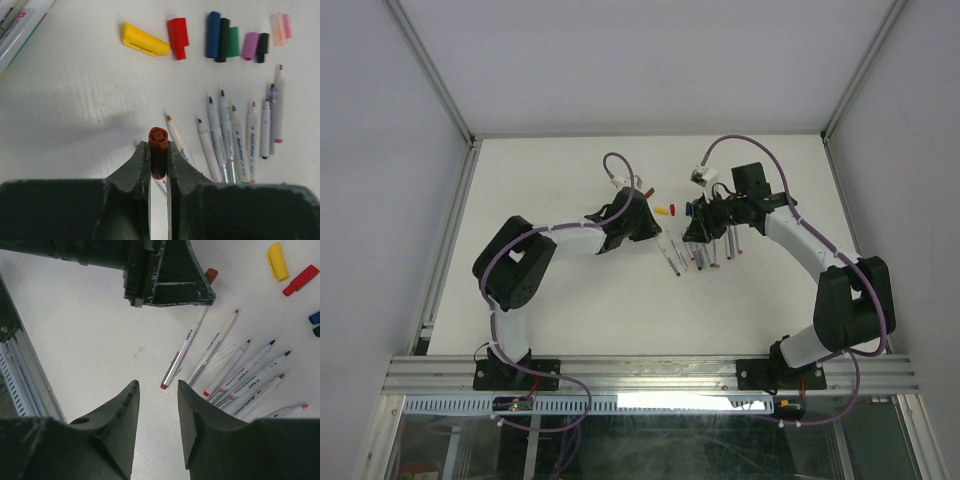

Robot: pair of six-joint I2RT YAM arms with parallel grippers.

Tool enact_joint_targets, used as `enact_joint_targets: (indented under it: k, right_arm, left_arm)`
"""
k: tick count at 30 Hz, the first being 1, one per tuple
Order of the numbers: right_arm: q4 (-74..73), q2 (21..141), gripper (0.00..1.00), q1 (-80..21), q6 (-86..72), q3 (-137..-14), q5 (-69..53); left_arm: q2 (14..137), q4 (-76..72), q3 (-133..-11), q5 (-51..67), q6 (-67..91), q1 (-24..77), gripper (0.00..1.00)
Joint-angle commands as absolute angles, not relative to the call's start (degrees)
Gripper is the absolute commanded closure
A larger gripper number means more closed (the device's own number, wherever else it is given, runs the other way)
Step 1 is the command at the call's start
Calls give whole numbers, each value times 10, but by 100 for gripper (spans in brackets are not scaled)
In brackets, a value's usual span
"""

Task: Open the pen caps
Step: Place the pen cap at the center of the board.

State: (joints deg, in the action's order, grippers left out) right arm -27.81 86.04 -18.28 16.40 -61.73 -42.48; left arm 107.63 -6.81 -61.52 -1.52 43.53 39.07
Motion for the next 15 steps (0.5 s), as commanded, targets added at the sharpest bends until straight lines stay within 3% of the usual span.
enact_joint_targets:
  k: [1,8,15]
  right_arm:
    - [-271,840,61,-175,172,-634,-455]
    - [-271,842,61,-172,171,-633,-460]
    - [-271,841,61,-168,170,-633,-463]
  left_arm:
    - [1124,40,-703,-100,406,395,90]
    - [1201,138,-822,-145,383,395,86]
    - [1225,169,-856,-143,371,395,73]
